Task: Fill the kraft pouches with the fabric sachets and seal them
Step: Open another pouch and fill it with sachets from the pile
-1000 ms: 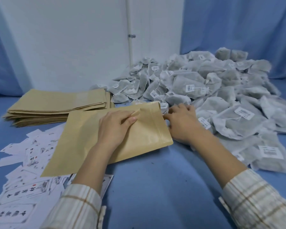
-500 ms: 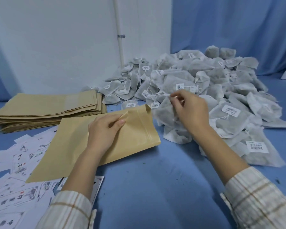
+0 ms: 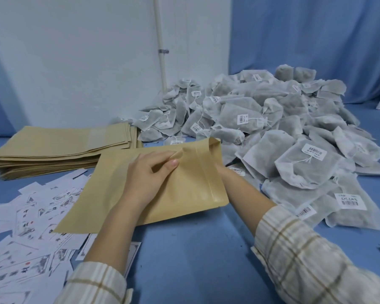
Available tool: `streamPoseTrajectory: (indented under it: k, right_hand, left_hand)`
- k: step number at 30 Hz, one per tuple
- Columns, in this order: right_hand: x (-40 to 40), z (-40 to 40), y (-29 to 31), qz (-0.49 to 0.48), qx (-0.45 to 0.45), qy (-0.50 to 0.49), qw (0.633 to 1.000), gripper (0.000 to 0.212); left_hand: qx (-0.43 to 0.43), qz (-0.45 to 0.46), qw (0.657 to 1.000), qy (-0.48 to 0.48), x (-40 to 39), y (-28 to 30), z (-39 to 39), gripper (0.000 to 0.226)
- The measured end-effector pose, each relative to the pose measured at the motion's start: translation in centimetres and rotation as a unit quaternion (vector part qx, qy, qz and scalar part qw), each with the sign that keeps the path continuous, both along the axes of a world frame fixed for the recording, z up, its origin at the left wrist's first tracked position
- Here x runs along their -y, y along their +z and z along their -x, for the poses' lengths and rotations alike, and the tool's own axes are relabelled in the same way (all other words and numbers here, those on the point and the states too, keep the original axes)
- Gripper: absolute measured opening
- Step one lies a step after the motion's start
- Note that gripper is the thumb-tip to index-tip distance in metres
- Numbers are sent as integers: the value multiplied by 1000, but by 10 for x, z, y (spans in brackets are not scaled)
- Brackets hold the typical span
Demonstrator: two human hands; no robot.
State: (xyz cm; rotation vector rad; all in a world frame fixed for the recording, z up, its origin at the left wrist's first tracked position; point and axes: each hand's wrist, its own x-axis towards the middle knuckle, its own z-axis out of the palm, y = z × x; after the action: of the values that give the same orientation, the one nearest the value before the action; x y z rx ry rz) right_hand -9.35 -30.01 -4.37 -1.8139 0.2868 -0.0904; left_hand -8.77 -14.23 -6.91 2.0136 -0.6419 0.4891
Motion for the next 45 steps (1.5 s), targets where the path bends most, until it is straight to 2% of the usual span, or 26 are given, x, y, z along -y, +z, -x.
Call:
streamPoseTrajectory:
  k: [2, 4, 5, 7, 8, 9, 10, 12, 14, 20, 22, 24, 25, 26, 27, 28, 30, 32, 34, 36, 39, 42, 45]
  right_hand:
    - [-2, 1, 0, 43, -14, 47, 998, 21]
    - [0, 9, -1, 114, 36, 55, 991, 27]
    - [5, 11, -3, 221, 76, 52, 971, 27]
    - [21, 15, -7, 442, 136, -9, 887, 29]
    - [31, 18, -9, 497, 128, -34, 857, 28]
    - [40, 21, -12, 535, 82, -43, 840, 27]
    - [47, 23, -16, 573, 17, -33, 819, 30]
    - [52, 23, -26, 650, -91, 14, 755, 34]
    - [49, 22, -31, 672, -90, 14, 735, 24]
    - [53, 13, -35, 646, -27, -13, 763, 21]
    - [56, 13, -26, 578, 32, -28, 815, 26]
    - [63, 15, -9, 387, 107, -67, 913, 27]
    - [66, 19, -1, 243, 139, -79, 957, 26]
    - [69, 21, 3, 87, 165, -79, 979, 26]
    - [69, 23, 3, -34, 175, -66, 982, 26]
    - [66, 25, 1, -109, 172, -42, 978, 26]
    - [52, 24, -11, -170, 151, 12, 974, 27]
    - [30, 19, -24, -170, 130, 55, 975, 31]
    - [11, 13, -31, -90, 88, 77, 989, 28]
    - [2, 10, -27, -14, 17, 104, 994, 18]
    - [2, 9, -11, 34, -105, 134, 985, 37]
    - [3, 3, -7, 104, -88, 146, 980, 39]
    - [7, -3, -16, 187, 76, 120, 972, 21]
  left_hand:
    - [9, 6, 1000, 15, -3, 1, -3, 21]
    - [12, 2, 998, 54, -9, 2, -7, 15]
    - [12, -7, 997, 75, -12, 2, -8, 15]
    - [12, -24, 995, 101, -16, 2, -10, 15]
    - [15, -33, 994, 107, -16, 2, -10, 15]
    - [18, -43, 993, 110, -16, 1, -9, 16]
    - [19, -52, 992, 110, -15, 0, -9, 16]
    - [19, -71, 992, 106, -13, -2, -9, 16]
    - [22, -78, 992, 101, -12, -4, -9, 17]
    - [-2, -69, 994, 88, -15, -7, -10, 18]
    - [-1, -77, 994, 83, -15, -7, -9, 18]
    - [-3, -73, 994, 83, -15, -7, -9, 18]
    - [-4, -69, 994, 83, -15, -7, -9, 18]
    - [-3, -64, 994, 84, -15, -7, -9, 18]
    - [-2, -60, 995, 84, -15, -7, -9, 18]
    - [-1, -56, 995, 84, -16, -7, -8, 19]
    - [1, -49, 996, 79, -14, -4, -6, 18]
    - [12, -54, 996, 76, -12, -1, -5, 17]
    - [23, -50, 996, 74, -12, 0, -6, 17]
    - [18, -21, 998, 48, -11, 0, -6, 22]
    - [-20, 24, 1000, -3, -9, -1, -4, 29]
    - [-49, 31, 998, 12, -9, -3, -5, 27]
    - [-30, 14, 996, 79, -16, -4, -12, 17]
